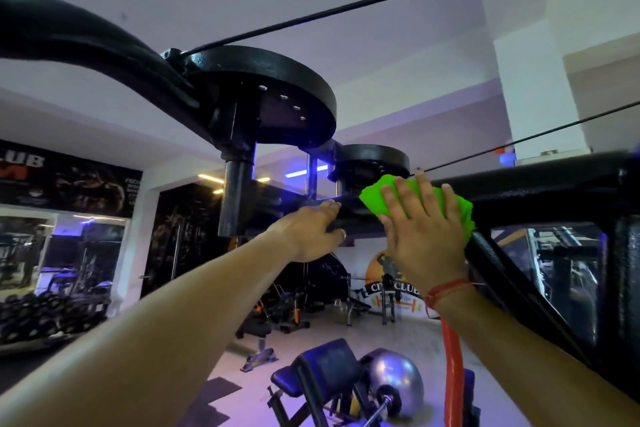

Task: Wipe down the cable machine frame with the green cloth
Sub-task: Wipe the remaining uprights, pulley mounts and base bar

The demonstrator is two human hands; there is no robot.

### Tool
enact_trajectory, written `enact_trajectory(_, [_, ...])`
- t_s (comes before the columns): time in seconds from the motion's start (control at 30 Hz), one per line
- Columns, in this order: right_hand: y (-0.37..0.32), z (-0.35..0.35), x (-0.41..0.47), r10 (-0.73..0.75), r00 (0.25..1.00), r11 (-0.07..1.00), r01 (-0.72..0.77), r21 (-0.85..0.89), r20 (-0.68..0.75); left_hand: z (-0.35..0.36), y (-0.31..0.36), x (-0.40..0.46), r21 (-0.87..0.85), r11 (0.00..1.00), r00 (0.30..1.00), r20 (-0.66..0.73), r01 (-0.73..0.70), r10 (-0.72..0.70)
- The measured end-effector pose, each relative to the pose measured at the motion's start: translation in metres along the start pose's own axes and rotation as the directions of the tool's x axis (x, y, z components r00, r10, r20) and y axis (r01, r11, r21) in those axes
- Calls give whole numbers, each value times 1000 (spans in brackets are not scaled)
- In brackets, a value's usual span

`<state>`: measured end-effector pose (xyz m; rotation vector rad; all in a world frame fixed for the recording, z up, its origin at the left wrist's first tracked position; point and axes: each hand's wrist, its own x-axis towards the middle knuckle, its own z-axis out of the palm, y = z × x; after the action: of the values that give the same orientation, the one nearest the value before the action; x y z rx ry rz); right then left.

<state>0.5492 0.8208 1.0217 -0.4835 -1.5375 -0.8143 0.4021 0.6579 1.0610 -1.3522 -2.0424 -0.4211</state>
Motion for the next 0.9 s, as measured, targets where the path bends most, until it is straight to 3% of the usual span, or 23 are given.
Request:
enact_trajectory(0.2, [-48,40,16,-273,961,961,270,59,51,-20,-10,-11,276,960,998,-26,-55,65])
enact_trajectory(0.37, [-80,58,27,-249,966,966,243,86,71,-32,-30,-23,570,821,999,-25,-20,42])
enact_trajectory(0.47, [-113,67,31,-195,975,969,175,173,105,-39,-42,-35,634,773,998,-38,-13,48])
enact_trajectory(0.57, [-149,73,39,-43,994,927,3,375,98,-51,-50,-48,654,757,993,-90,3,75])
enact_trajectory(0.63, [-174,74,45,124,987,796,-159,584,99,-60,-56,-55,637,770,987,-146,37,73])
enact_trajectory(0.67, [-187,73,48,212,968,671,-246,699,137,-64,-58,-59,628,777,982,-171,50,75])
enact_trajectory(0.73, [-208,64,53,348,881,262,-419,869,319,-70,-62,-66,609,791,975,-208,65,80])
enact_trajectory(0.8, [-222,50,55,380,782,-107,-493,863,494,-74,-66,-73,568,819,967,-244,81,74])
enact_trajectory(0.87, [-228,36,52,351,764,-264,-474,840,541,-76,-69,-79,497,860,957,-287,113,41])
enact_trajectory(0.9, [-230,31,49,324,801,-293,-421,858,503,-76,-71,-81,451,883,952,-307,134,12])
